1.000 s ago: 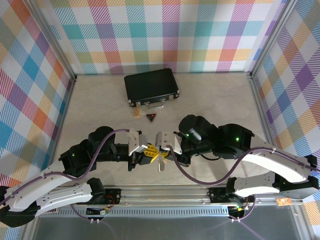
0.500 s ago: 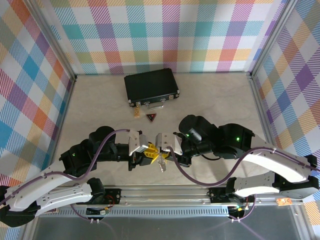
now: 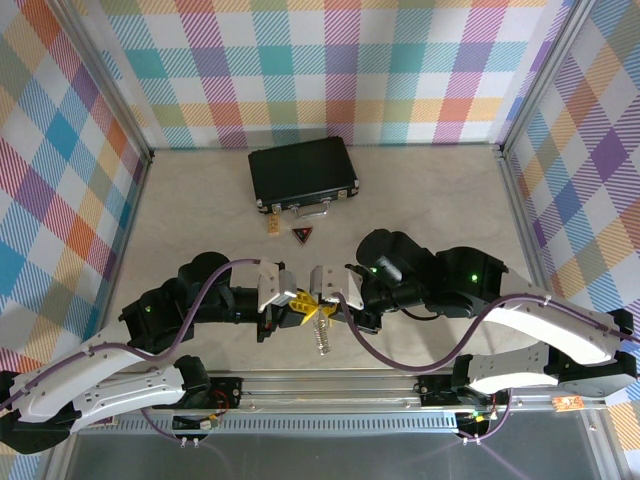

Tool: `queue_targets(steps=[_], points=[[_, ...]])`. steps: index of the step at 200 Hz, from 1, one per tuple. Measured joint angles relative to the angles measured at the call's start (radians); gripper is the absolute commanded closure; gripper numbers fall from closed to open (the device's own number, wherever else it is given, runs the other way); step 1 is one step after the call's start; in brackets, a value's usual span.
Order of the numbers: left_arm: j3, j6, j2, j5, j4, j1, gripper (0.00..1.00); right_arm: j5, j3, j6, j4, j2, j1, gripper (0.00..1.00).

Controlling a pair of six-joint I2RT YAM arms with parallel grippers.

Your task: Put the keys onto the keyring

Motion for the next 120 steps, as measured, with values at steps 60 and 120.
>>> queue_targets(steps=[60, 120], points=[[-0.066, -0.058, -0.079, 0.016, 0.126, 0.0, 1.0, -0.028, -0.159, 0.077, 0.198, -0.127, 0.012, 0.61], [-0.109, -0.106, -0.141, 0.06, 0.289, 0.0, 1.0, -0.063, -0.379, 0.188, 0.514, -0.332, 0.012, 0.52]])
